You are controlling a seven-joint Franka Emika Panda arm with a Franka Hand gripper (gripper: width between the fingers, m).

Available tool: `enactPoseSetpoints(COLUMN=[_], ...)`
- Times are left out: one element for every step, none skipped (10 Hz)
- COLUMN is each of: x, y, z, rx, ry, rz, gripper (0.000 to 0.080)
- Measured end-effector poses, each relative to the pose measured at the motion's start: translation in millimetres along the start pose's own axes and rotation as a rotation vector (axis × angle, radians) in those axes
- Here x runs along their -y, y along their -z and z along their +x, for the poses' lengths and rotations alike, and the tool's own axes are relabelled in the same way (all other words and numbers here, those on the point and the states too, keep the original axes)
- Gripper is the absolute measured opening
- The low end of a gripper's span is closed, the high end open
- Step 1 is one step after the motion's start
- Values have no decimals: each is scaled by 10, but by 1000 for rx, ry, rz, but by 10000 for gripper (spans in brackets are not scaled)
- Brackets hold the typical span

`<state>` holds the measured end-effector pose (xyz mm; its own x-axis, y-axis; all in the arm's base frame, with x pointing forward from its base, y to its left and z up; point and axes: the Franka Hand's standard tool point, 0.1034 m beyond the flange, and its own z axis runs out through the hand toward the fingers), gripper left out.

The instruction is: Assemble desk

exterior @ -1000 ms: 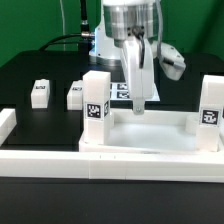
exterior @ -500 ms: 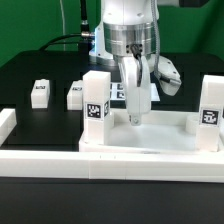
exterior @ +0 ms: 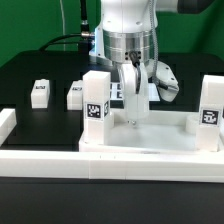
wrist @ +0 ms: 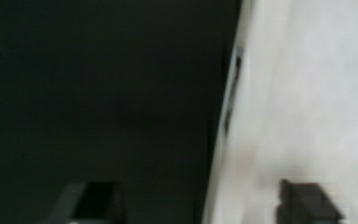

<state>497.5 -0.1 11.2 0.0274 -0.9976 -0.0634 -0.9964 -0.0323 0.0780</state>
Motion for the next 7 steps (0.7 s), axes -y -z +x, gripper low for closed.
enactPoseSetpoints(x=[-3,-3,16,17,17,18,18], y=[-5,-7,5,6,6,7,7], z=[1,-4,12,21,23,25,27], rx=[0,0,-4,-5,-6,-6,-6], ry=[0,1,-1,-2,-3,-3,-3], rz=[-1,-1,8,9,9,9,9], gripper=[389,207,86,86,81,81,81])
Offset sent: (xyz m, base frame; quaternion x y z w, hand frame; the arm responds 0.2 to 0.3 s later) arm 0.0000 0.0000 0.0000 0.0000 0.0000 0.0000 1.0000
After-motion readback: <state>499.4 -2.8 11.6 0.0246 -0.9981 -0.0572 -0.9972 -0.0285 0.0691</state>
